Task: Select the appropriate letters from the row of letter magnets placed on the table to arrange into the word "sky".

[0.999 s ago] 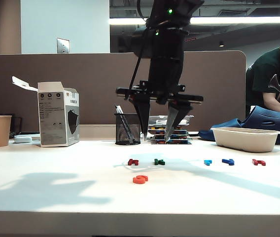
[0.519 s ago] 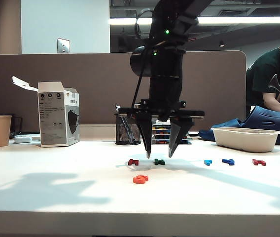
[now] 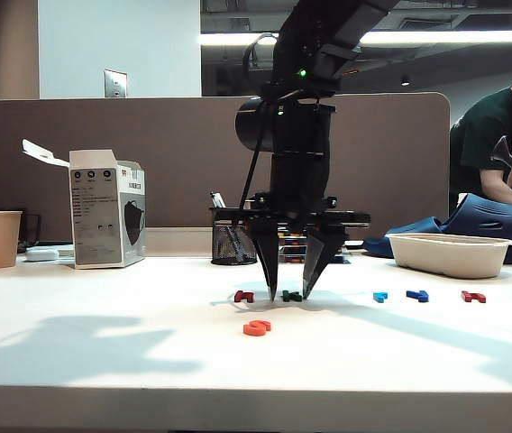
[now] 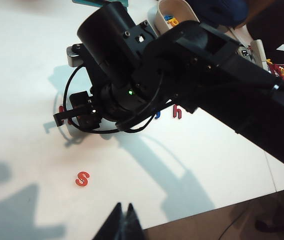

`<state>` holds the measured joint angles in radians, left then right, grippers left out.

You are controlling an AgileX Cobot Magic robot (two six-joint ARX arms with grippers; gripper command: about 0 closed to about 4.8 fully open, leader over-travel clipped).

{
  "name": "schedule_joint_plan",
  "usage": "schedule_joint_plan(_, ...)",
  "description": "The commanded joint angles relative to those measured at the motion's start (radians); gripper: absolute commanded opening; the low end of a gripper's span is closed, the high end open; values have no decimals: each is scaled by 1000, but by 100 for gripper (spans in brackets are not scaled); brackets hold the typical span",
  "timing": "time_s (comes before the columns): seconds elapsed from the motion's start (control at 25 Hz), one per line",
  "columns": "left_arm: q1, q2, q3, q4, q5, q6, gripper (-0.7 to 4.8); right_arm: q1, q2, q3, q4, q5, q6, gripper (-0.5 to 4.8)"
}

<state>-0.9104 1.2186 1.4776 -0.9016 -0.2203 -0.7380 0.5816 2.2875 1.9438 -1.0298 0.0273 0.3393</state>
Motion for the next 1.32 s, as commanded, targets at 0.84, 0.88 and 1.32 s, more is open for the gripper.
schedule_joint_plan(0.84,2,-3,3,6,-4,-3,-5,-3,28,-3,-96,13,2,102)
schedule_joint_plan(0.88,2,-3,3,6,-4,-3,-5,-3,28,-3,-104,6,3,102)
schedule_joint_plan(1.32,2,-3,3,6,-4,-3,-5,6,26,-3,-210,-53,8,103)
